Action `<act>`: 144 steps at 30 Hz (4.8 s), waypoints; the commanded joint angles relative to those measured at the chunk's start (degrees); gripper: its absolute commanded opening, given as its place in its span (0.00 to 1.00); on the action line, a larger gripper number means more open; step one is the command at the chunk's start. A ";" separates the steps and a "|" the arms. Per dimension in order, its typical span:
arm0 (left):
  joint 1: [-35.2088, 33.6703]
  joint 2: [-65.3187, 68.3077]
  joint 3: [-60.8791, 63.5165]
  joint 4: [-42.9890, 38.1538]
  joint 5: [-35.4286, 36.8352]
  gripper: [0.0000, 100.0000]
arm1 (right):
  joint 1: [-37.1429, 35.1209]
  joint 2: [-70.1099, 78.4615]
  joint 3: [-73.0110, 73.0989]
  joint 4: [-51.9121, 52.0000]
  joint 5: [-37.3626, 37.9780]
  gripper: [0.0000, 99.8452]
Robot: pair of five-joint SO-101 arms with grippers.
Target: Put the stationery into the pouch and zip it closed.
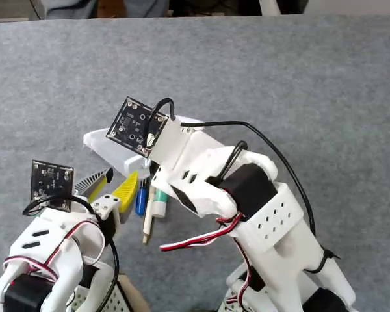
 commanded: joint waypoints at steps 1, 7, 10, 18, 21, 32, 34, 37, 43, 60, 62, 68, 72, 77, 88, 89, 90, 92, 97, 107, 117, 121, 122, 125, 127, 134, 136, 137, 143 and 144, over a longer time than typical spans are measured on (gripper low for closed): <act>0.13 0.53 0.48 -2.55 -0.18 0.18 | -0.62 -1.54 -0.22 -0.88 0.35 0.01; 0.13 0.62 0.48 -3.52 -0.18 0.18 | -0.62 -1.54 -0.57 0.62 0.35 0.01; 0.13 0.97 0.22 -3.52 -0.18 0.19 | -0.62 -1.54 -0.57 0.62 0.35 0.01; 0.13 1.05 4.70 -6.07 -0.18 0.23 | -0.62 -1.54 -0.66 0.62 0.35 0.01; 0.13 0.97 6.46 -7.65 -0.18 0.23 | -0.62 -1.54 -0.66 0.62 0.35 0.01; 0.13 0.53 6.11 -8.00 -0.26 0.08 | -0.62 -1.54 -0.48 0.62 0.35 0.01; 0.13 0.53 6.11 -8.00 -0.26 0.04 | -0.62 -1.54 -0.40 0.62 0.35 0.01; 0.13 0.53 6.11 -8.00 -0.26 0.03 | -0.53 -1.54 -0.31 0.62 0.35 0.01; 0.13 0.53 5.23 -7.38 -0.62 0.03 | -0.26 -1.63 -0.22 0.70 0.35 0.01; 0.66 1.14 -18.24 5.71 -4.92 0.03 | -0.53 -8.66 -3.65 1.93 0.44 0.01; 0.66 1.14 -19.56 6.33 -4.92 0.03 | -0.53 -9.98 -3.74 1.93 0.44 0.01; 0.75 1.14 -24.57 10.11 2.29 0.03 | -0.62 -12.79 -4.53 4.13 0.35 0.01; 0.75 1.14 -27.82 10.90 3.60 0.03 | -0.62 -13.67 -9.98 7.38 0.35 0.01; 0.75 1.23 -28.18 11.52 5.89 0.03 | -0.53 -13.49 -14.46 11.52 0.35 0.01; 0.22 1.05 -21.58 15.65 8.44 0.03 | -0.26 -13.93 -4.62 11.52 -3.96 0.01; 0.22 1.05 -21.58 15.65 8.44 0.03 | -0.26 -13.93 -4.26 11.52 -3.96 0.01; 0.22 1.05 -21.58 15.65 8.44 0.03 | -0.26 -13.93 -4.00 11.52 -3.96 0.01; 0.22 1.05 -21.41 15.65 8.44 0.03 | -0.18 -13.93 -4.00 11.69 -3.96 0.01; 0.22 1.05 -21.32 15.65 8.35 0.03 | 5.01 -13.93 -4.00 12.04 -3.96 0.01; 0.22 1.05 -21.32 15.65 8.35 0.03 | 12.31 -13.93 -4.00 12.13 -4.40 0.01; 0.22 1.05 -21.23 15.65 8.35 0.03 | 15.65 -14.02 -3.91 14.15 -4.40 0.01; 0.22 1.05 -21.14 15.65 8.35 0.03 | 17.93 -14.02 -4.00 14.68 -4.40 0.01; 0.22 1.05 -20.79 15.65 8.35 0.03 | 18.20 -14.02 -4.00 14.86 -4.40 0.01; 0.22 1.05 -20.62 15.65 8.35 0.03 | 18.20 -14.02 -4.00 14.95 -4.40 0.01; 0.22 1.05 -20.62 15.65 8.35 0.03 | 18.20 -14.02 -4.00 14.95 -4.48 0.01; 0.13 1.05 -20.53 15.65 8.35 0.03 | 18.29 -14.02 -4.00 16.09 -6.51 0.01; 0.13 1.05 -20.53 15.65 8.35 0.03 | 18.29 -14.02 -4.00 16.62 -6.77 0.01; 0.13 1.05 -20.53 15.65 8.35 0.03 | 18.29 -14.02 -4.00 16.62 -6.77 0.01; 0.13 1.05 -20.35 15.65 8.35 0.03 | 22.95 -14.02 -4.00 16.53 -6.77 0.01; 0.13 1.05 -20.35 15.65 8.35 0.03 | 23.91 -14.02 -4.00 16.53 -6.77 0.01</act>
